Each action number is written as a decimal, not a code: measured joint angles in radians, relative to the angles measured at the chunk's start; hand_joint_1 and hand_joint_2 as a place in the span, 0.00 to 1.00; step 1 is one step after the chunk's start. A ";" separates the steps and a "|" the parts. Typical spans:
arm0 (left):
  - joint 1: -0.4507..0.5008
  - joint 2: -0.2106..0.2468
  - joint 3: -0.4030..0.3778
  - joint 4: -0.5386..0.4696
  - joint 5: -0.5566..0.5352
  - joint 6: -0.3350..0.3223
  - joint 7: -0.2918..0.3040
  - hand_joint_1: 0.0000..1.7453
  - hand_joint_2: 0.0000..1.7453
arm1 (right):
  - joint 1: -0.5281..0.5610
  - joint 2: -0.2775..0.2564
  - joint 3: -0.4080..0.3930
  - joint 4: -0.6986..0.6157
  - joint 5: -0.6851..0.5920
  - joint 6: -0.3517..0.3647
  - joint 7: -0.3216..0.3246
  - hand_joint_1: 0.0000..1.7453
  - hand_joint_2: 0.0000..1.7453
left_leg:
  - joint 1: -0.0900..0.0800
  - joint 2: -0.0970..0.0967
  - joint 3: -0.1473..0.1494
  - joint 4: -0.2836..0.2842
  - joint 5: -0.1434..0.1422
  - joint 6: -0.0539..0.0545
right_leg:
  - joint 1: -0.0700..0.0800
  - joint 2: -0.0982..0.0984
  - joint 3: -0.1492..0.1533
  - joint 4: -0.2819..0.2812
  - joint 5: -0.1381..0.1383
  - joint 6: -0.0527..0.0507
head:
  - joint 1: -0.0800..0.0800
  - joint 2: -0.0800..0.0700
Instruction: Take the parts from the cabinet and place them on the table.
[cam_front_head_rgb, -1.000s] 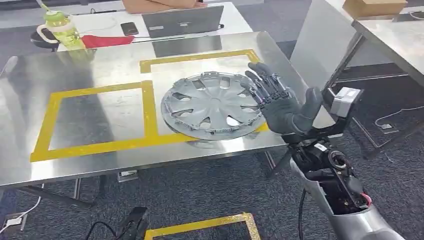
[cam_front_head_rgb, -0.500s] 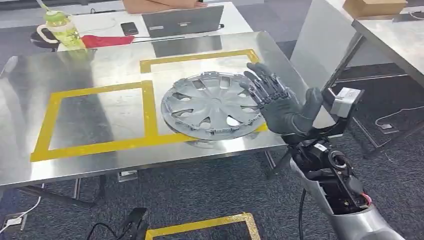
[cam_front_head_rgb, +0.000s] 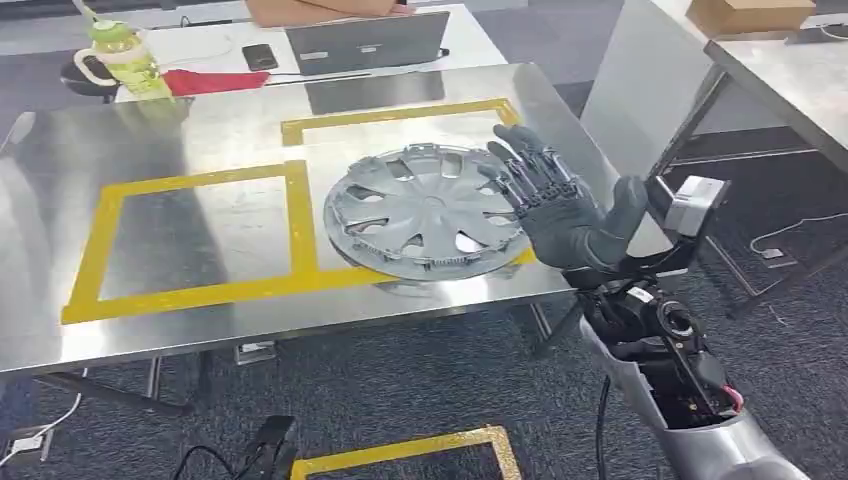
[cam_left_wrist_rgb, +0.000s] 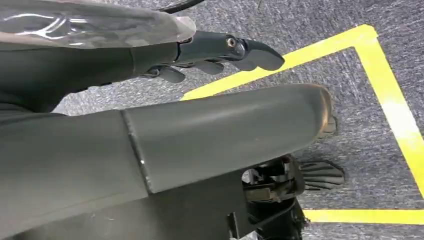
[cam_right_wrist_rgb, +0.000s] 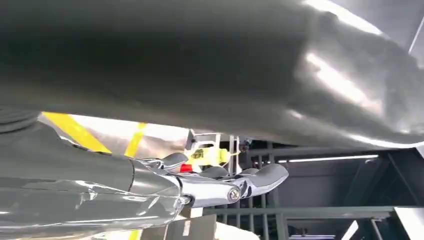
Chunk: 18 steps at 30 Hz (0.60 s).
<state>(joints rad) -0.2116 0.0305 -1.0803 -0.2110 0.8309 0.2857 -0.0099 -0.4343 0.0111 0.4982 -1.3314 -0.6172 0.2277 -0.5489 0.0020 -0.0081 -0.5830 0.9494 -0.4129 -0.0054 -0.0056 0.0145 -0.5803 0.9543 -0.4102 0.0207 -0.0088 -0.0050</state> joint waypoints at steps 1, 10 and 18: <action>0.000 0.000 0.000 0.000 0.000 0.000 0.000 0.00 0.00 | 0.000 0.000 0.000 0.000 0.000 0.001 0.000 0.00 0.00 | -0.001 0.000 0.000 0.001 -0.001 0.002 | -0.001 0.000 0.001 0.000 -0.001 0.001 | 0.000 0.000; 0.000 -0.004 0.000 0.000 0.001 -0.005 -0.001 0.00 0.00 | 0.005 0.000 -0.001 0.000 0.000 0.003 -0.005 0.00 0.00 | 0.010 0.006 0.023 -0.029 0.009 0.021 | -0.008 -0.006 -0.129 0.301 -0.153 0.032 | 0.012 0.000; 0.002 -0.003 0.000 0.000 0.003 -0.006 -0.001 0.00 0.00 | 0.006 0.000 -0.002 0.001 0.002 0.006 -0.005 0.00 0.00 | 0.013 -0.001 0.017 0.000 -0.004 -0.021 | -0.016 0.002 0.009 0.022 -0.019 0.015 | 0.011 0.000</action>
<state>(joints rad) -0.2097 0.0275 -1.0800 -0.2110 0.8335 0.2792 -0.0111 -0.4280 0.0111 0.4959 -1.3306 -0.6157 0.2338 -0.5543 0.0148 -0.0091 -0.5660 0.9497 -0.4172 -0.0260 -0.0214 0.0166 -0.5715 0.9759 -0.4290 0.0354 0.0019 -0.0050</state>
